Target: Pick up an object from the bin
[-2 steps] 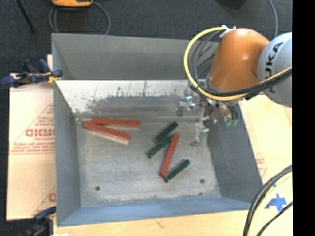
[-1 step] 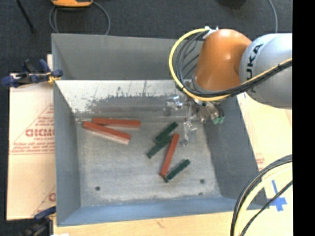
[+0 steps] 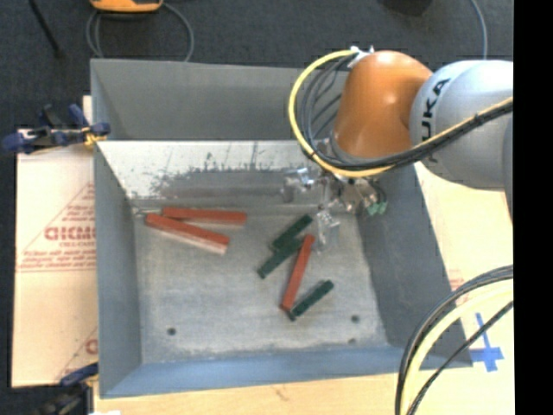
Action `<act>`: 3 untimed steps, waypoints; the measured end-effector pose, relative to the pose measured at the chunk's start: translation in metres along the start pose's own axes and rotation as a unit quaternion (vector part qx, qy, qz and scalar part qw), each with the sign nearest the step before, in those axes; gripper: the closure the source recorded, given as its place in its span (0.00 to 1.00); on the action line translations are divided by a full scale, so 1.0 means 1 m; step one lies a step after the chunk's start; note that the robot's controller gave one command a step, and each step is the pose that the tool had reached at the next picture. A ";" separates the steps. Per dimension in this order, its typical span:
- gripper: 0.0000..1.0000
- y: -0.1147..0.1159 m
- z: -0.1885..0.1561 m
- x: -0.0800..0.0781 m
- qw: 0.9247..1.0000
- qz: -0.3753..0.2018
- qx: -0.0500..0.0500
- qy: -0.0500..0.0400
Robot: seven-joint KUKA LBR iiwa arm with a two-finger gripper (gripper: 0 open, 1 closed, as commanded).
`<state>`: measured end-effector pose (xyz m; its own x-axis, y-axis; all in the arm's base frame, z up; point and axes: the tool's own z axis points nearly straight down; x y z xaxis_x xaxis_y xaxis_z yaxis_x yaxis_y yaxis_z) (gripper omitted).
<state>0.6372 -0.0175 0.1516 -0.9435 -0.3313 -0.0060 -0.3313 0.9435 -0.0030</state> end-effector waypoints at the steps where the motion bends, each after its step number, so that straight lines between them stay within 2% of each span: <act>1: 0.00 0.008 0.068 -0.012 0.988 -0.152 0.001 -0.002; 2: 1.00 0.008 0.092 -0.016 0.985 -0.172 0.002 -0.003; 3: 1.00 0.009 0.090 -0.016 0.985 -0.175 0.003 -0.003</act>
Offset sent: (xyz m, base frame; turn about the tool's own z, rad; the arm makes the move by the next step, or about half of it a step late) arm 0.0063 0.0163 -0.0816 -0.3859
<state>0.6495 -0.0043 0.0616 -0.7719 -0.6357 -0.0098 -0.6356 0.7720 -0.0109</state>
